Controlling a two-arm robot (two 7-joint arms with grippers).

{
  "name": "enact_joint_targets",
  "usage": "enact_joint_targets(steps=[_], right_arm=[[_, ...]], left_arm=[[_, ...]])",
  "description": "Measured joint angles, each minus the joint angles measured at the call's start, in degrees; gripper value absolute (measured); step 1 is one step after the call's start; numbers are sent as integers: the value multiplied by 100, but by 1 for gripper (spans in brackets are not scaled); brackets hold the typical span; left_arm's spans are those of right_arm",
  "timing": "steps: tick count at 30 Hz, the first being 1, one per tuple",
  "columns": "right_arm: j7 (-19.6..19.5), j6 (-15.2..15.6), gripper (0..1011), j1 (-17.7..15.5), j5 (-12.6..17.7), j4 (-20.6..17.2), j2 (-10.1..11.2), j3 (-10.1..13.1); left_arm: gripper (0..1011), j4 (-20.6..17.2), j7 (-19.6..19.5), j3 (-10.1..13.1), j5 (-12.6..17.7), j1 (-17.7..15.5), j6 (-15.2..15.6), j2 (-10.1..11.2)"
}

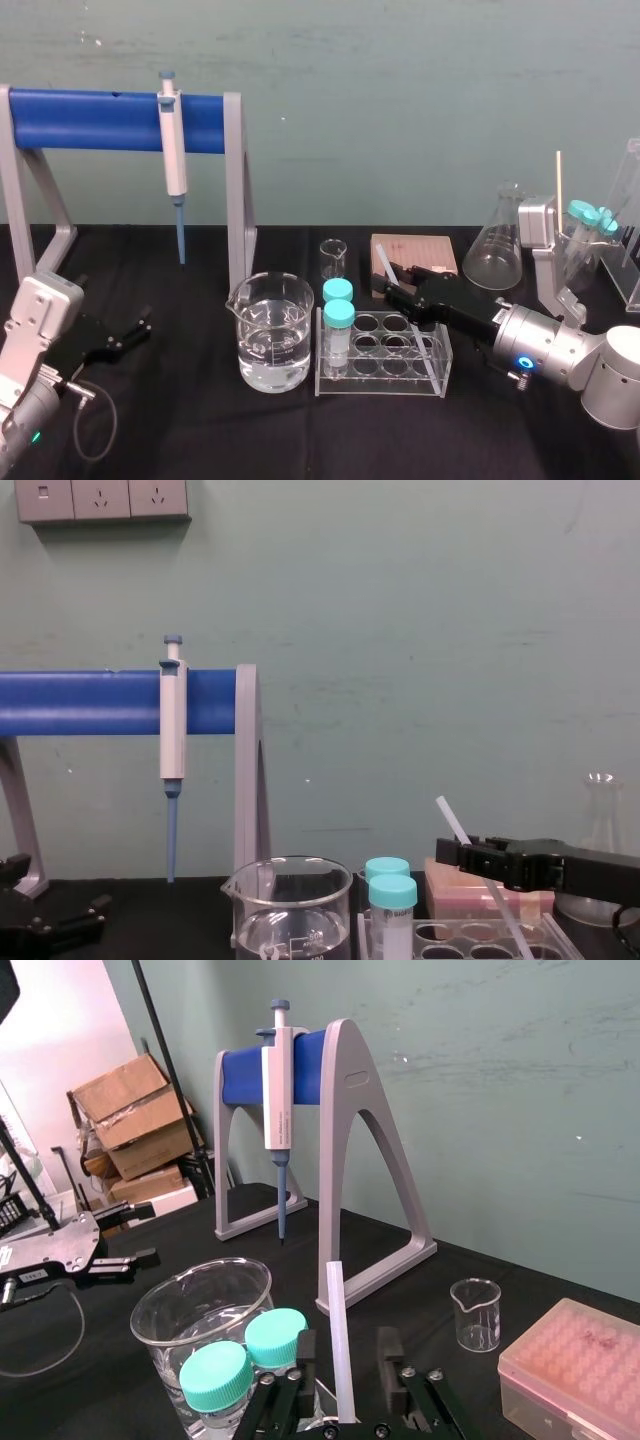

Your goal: Pick up the stirring rod with one hand, then place it down.

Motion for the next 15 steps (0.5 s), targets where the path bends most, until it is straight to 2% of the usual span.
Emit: enact_joint_targets(steps=[11,15], right_arm=[[0,0,82,0,0,1,0,0],[0,0,73,0,1,1,0,0]], left_arm=[[1000,0,0,0,0,0,0,0],[1000,0,0,0,0,0,0,0]])
